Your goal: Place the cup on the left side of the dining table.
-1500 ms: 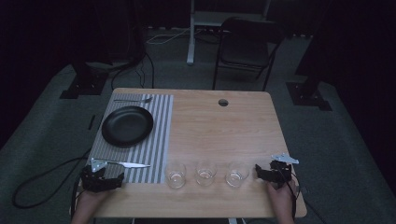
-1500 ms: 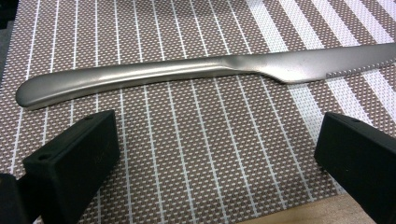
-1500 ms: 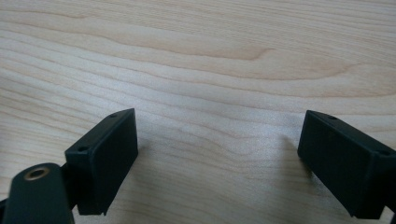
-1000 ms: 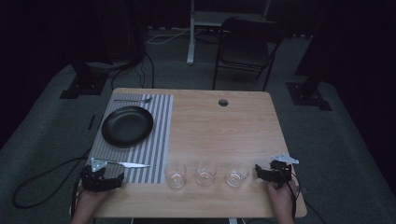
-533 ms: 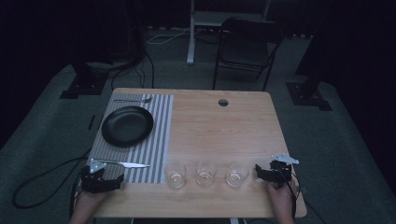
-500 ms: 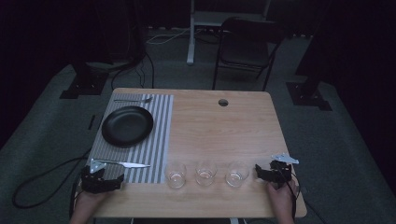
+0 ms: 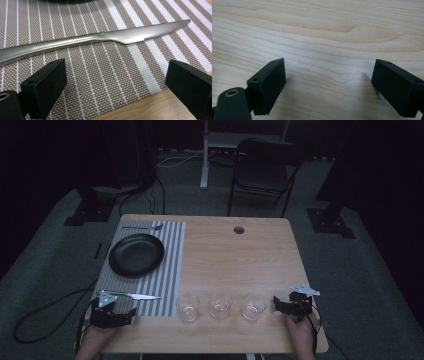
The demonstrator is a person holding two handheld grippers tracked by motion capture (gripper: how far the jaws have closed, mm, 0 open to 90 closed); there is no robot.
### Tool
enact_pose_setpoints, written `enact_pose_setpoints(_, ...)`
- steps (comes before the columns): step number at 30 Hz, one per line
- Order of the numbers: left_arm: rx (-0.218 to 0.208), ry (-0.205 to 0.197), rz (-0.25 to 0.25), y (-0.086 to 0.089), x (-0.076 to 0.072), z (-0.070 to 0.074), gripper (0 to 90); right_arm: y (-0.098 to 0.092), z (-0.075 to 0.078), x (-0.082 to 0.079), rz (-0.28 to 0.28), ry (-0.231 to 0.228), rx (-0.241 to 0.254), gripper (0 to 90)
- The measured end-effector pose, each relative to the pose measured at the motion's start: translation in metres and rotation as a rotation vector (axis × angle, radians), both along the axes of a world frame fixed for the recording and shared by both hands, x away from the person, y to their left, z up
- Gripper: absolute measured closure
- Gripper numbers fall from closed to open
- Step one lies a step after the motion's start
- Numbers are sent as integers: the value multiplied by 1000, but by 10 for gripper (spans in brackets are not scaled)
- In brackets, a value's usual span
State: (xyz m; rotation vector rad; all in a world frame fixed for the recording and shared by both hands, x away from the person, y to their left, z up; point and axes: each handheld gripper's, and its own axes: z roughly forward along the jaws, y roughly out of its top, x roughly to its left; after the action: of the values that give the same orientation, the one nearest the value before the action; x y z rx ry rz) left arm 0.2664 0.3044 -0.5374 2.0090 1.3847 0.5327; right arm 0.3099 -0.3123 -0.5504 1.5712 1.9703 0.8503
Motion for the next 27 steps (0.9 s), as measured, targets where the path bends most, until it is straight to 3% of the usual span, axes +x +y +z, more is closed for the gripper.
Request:
enact_pose_setpoints(13, 10, -6, -53, -13, -2, 7, 45, 0, 0, 0, 0, 0, 0, 117)
enact_pose_setpoints(27, -17, -43, -140, -26, -4, 22, 45, 0, 0, 0, 0, 0, 0, 117)
